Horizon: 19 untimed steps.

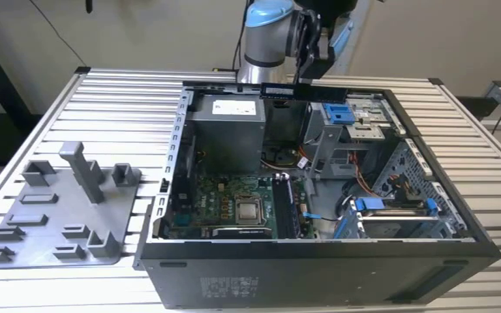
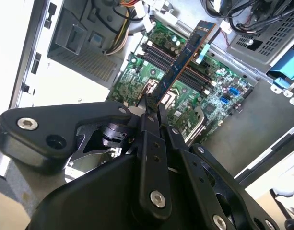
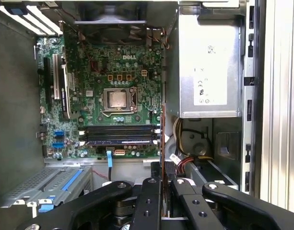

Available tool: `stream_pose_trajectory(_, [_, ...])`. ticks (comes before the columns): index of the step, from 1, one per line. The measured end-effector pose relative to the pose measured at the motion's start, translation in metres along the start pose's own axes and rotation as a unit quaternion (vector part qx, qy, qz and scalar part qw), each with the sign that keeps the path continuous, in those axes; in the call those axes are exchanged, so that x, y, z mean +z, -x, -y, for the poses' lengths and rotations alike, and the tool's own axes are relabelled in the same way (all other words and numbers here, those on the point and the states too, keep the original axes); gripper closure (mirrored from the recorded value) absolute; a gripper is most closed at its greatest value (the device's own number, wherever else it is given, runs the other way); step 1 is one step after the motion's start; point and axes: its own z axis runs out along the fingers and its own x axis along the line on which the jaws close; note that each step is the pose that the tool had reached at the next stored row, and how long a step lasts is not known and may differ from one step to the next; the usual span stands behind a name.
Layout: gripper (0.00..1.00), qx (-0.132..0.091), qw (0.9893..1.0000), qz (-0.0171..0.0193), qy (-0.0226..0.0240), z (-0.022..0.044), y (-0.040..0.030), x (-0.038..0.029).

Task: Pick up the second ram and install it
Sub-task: 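Insert the second ram into the second slot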

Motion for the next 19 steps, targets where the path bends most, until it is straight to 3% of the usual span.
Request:
stream_pose_trajectory(5, [0.86, 0.004, 1.0, 0.0001, -0.0001, 0.0, 0.0, 0.0])
stream_pose_trajectory(10, [0.86, 0.03, 0.9995, 0.0007, -0.001, 0.0, 0.0, 0.0002])
stream_pose_trajectory(15, [0.86, 0.071, 0.9975, 0.0017, -0.0023, 0.0, 0.0, 0.0004])
stream_pose_trajectory(19, [0.86, 0.1, 0.995, 0.0024, -0.0032, 0.0, 0.0, 0.0005])
